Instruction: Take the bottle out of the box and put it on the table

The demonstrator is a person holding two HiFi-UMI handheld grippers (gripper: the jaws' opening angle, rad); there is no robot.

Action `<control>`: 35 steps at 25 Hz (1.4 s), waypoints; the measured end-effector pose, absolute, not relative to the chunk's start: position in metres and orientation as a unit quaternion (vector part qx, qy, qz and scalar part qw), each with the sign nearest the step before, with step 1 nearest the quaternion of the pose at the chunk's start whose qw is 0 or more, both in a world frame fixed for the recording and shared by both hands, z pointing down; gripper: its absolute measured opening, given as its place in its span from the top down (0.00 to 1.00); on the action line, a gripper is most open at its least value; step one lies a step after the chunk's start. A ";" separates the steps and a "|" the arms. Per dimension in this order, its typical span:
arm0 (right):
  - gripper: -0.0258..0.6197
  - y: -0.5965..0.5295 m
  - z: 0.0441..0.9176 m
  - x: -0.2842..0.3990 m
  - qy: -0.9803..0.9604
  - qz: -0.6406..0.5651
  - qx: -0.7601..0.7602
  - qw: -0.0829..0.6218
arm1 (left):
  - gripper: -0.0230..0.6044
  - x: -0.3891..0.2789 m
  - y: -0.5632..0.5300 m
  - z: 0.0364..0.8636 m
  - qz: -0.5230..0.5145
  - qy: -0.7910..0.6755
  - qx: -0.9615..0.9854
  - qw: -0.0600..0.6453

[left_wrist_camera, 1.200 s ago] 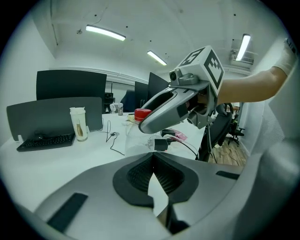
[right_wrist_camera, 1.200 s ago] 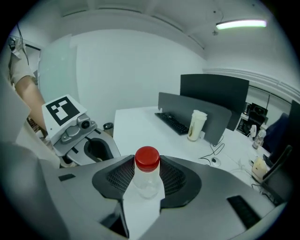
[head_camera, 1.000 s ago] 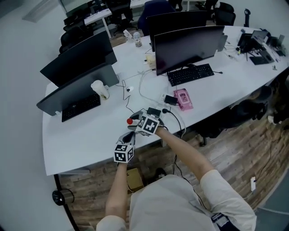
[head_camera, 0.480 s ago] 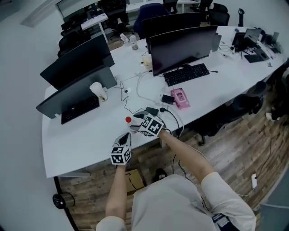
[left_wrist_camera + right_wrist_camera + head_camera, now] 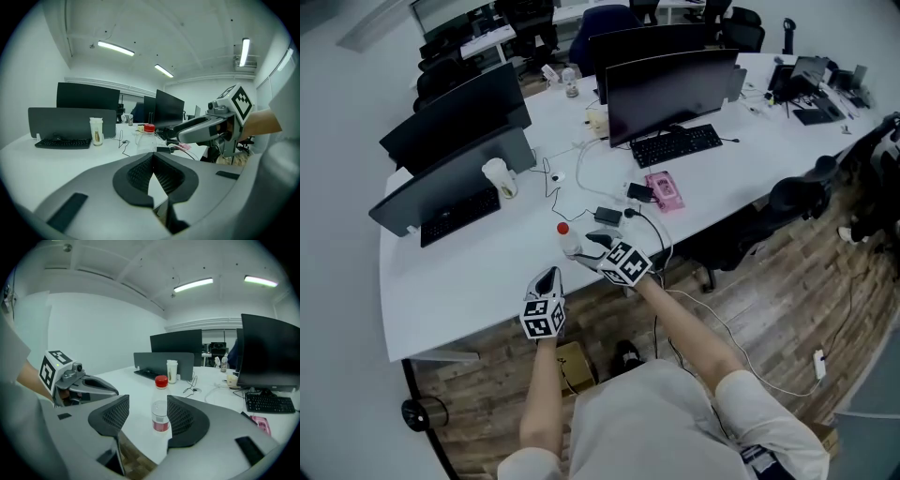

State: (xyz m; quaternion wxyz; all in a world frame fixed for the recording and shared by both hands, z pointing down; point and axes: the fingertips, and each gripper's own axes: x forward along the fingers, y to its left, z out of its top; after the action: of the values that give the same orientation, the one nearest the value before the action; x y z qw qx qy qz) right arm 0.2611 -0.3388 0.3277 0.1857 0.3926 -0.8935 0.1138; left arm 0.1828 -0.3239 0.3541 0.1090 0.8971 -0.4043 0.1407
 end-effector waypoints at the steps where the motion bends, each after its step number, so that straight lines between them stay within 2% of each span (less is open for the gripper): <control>1: 0.54 -0.332 0.324 0.260 -0.890 0.119 0.404 0.173 | 0.94 0.179 -0.318 0.351 0.134 -0.407 0.897 0.113; 16: 0.54 -0.202 0.315 0.250 -0.828 0.177 0.524 0.090 | 0.94 0.127 -0.218 0.321 0.095 -0.422 0.896 0.103; 24: 0.54 -0.154 0.318 0.236 -0.828 0.173 0.529 0.072 | 0.94 0.112 -0.171 0.323 0.064 -0.450 0.880 0.140; 33: 0.55 -0.136 0.320 0.244 -0.829 0.159 0.532 0.070 | 0.94 0.116 -0.155 0.316 0.083 -0.440 0.889 0.100; 35: 0.60 -0.135 0.318 0.248 -0.827 0.156 0.536 0.065 | 0.94 0.117 -0.153 0.315 0.086 -0.439 0.889 0.095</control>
State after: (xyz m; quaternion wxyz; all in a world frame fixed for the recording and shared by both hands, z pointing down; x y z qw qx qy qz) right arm 0.2477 -0.1351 0.3181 0.0654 0.5364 -0.8269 0.1560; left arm 0.1173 -0.1528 0.3153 0.0954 0.8894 -0.4387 0.0861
